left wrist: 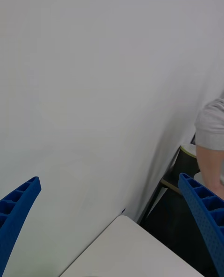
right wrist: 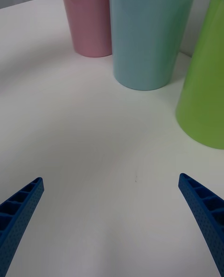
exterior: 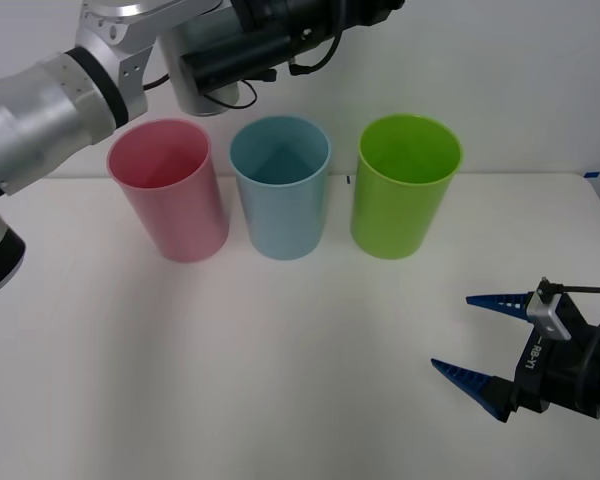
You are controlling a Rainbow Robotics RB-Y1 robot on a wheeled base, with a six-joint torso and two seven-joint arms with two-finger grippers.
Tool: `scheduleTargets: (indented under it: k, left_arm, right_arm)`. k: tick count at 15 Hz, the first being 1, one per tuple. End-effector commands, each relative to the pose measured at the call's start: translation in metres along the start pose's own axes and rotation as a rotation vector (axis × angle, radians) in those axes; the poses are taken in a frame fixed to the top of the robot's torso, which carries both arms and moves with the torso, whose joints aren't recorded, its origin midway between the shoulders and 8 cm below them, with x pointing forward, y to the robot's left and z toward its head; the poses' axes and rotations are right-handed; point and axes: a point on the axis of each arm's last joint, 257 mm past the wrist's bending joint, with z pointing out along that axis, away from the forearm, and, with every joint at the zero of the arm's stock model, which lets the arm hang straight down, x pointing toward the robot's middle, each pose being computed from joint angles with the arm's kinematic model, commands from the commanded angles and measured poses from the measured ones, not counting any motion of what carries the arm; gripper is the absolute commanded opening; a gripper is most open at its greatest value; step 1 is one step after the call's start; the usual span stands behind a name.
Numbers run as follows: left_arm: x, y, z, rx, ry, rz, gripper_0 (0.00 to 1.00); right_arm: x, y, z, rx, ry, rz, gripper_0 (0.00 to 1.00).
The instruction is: Put cans in the blue bin and PET bottles in the pink bin and trash in the green bin.
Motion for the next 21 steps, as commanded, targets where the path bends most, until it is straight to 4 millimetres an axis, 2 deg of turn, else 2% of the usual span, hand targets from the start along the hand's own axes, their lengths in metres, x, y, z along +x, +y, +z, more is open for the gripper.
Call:
scheduleTargets:
  k: [1, 3, 6, 8, 13, 16, 21]
  left_arm:
    - [-0.008, -0.015, -0.054, 0.058, -0.032, 0.031, 1.00]
    - [-0.018, -0.024, -0.103, 0.081, -0.051, 0.072, 1.00]
    - [-0.018, -0.027, -0.166, 0.103, -0.068, 0.137, 1.00]
    - [-0.008, -0.024, -0.205, 0.084, -0.067, 0.167, 1.00]
    - [0.039, -0.017, -0.300, 0.012, 0.027, 0.180, 1.00]
    - [0.064, -0.019, -0.336, -0.025, 0.085, 0.117, 1.00]
    - [0.115, -0.026, -0.377, -0.089, 0.151, 0.017, 1.00]
  right_arm:
    - [0.000, 0.000, 0.000, 0.000, 0.000, 0.000, 1.00]
    - [0.000, 0.000, 0.000, 0.000, 0.000, 0.000, 1.00]
    - [0.000, 0.000, 0.000, 0.000, 0.000, 0.000, 1.00]
    - [0.000, 0.000, 0.000, 0.000, 0.000, 0.000, 1.00]
    - [0.000, 0.000, 0.000, 0.000, 0.000, 0.000, 1.00]
    - [0.000, 0.000, 0.000, 0.000, 0.000, 0.000, 1.00]
    - [0.000, 0.000, 0.000, 0.000, 0.000, 0.000, 1.00]
